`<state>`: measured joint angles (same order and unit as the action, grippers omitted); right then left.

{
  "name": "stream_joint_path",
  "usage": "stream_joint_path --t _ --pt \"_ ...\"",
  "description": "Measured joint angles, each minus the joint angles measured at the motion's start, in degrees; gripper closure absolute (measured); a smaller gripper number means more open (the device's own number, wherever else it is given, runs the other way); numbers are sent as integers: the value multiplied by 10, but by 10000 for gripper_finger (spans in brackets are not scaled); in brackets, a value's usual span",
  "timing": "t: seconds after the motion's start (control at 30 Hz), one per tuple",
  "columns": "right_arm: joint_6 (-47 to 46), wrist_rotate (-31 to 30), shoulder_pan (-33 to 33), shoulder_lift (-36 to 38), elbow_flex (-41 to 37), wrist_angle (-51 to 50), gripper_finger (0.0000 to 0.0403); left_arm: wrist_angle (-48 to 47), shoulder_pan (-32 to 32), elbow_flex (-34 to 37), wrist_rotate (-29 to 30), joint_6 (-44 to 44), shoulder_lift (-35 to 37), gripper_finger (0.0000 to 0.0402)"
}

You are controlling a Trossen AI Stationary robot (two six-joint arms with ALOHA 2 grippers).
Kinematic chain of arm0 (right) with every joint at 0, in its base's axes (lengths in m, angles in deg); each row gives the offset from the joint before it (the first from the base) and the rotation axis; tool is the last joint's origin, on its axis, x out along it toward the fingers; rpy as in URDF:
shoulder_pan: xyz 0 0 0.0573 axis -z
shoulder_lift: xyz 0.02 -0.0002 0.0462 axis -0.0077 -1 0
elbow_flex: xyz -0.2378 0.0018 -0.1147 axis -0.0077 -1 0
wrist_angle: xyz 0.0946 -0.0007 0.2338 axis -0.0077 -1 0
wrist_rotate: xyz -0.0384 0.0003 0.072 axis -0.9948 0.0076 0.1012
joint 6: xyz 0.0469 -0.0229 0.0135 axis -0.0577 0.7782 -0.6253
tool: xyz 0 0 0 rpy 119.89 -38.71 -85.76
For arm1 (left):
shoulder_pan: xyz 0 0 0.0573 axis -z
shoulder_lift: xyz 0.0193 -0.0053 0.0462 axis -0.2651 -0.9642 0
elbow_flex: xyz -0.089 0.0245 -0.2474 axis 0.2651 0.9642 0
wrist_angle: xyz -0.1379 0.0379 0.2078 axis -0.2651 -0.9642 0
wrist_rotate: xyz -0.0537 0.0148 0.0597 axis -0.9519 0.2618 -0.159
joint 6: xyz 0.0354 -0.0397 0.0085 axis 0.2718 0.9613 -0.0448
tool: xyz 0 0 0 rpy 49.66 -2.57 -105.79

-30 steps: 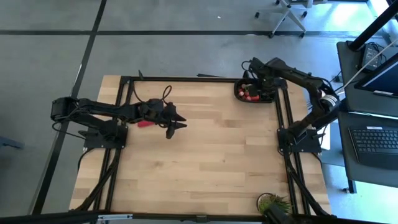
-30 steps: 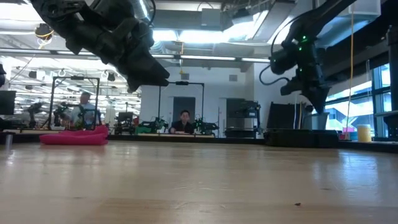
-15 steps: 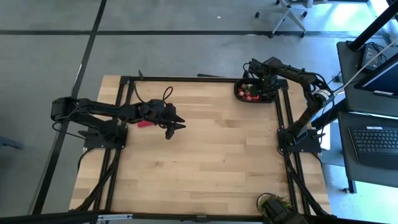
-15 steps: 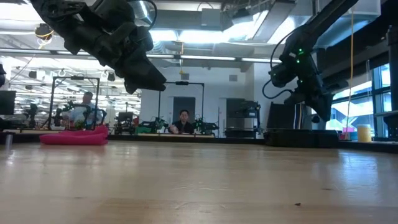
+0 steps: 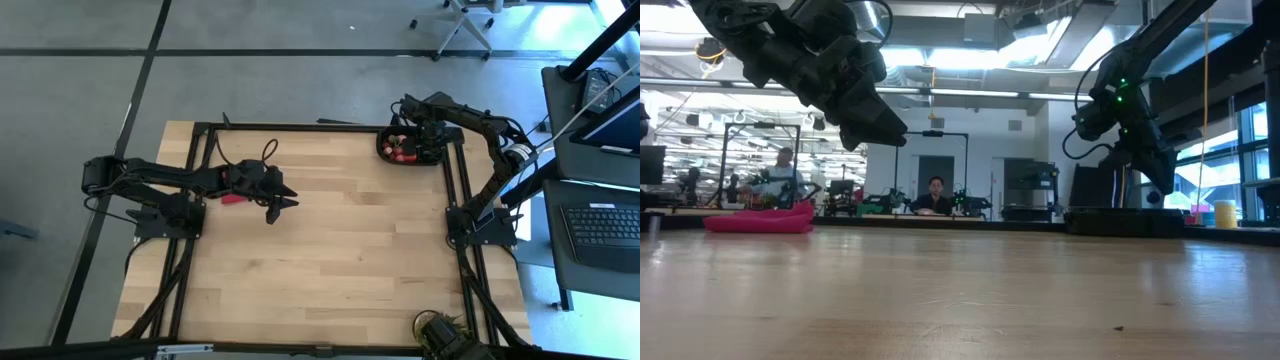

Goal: Pick and placing Produce into tupperware
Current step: Put the black cherry into the black bin, then return to Home Position

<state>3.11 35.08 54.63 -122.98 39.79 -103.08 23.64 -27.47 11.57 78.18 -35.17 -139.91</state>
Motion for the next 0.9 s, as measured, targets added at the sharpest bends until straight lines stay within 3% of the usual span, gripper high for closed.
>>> stream_joint_path --t 0.3,0.67,0.9 --pt "1 0 0 0 0 -1 372 0 0 0 -1 -14 0 264" --pt "-16 1 0 0 0 -11 288 0 0 0 0 -15 0 264" --pt "-8 1 -29 28 14 -12 262 -1 0 0 -10 -44 3 264"
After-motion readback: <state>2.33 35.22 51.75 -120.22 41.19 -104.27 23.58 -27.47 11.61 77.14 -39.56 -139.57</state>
